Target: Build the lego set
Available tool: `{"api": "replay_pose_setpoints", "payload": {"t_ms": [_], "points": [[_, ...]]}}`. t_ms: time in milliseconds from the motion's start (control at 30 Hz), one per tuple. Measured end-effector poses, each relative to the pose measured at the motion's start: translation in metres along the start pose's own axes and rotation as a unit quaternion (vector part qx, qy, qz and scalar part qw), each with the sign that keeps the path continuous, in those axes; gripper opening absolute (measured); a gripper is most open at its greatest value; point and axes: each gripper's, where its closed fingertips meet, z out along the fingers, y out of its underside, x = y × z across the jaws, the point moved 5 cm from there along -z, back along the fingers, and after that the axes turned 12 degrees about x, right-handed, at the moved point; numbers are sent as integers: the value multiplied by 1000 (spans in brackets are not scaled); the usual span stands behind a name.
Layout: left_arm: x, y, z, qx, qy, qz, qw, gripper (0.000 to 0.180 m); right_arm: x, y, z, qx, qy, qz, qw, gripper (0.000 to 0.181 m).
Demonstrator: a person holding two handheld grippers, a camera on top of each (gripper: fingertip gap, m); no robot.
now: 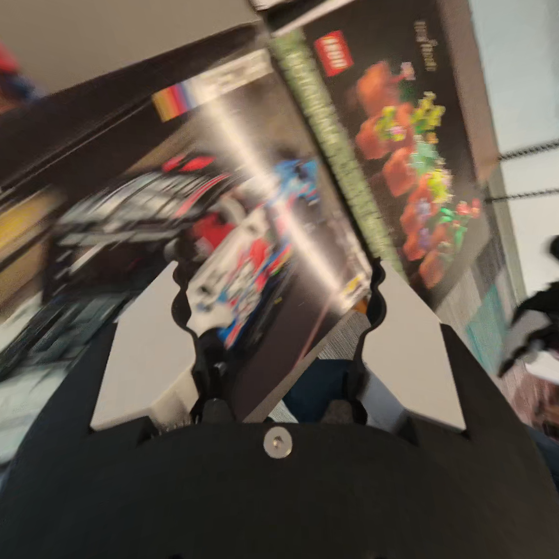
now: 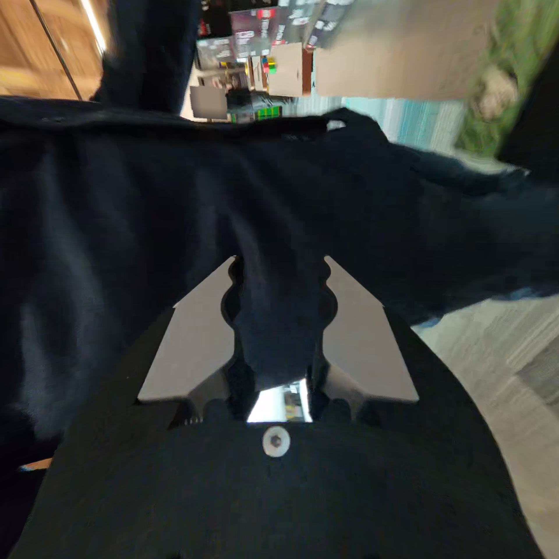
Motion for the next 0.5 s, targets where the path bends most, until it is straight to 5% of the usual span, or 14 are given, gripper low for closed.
{"api": "replay_pose_setpoints", "payload": {"t_ms": [200, 333, 500], "points": [[-100, 39, -74, 44, -171, -67, 982, 134, -40, -120, 50, 76, 101, -205, 971, 80], [-145, 57, -107, 53, -243, -101, 963, 142, -25, -185, 78, 159, 166, -210, 950, 89], [-181, 92, -105, 9, -236, -188, 953, 148, 18, -223, 103, 137, 289, -222, 921, 92]]}}
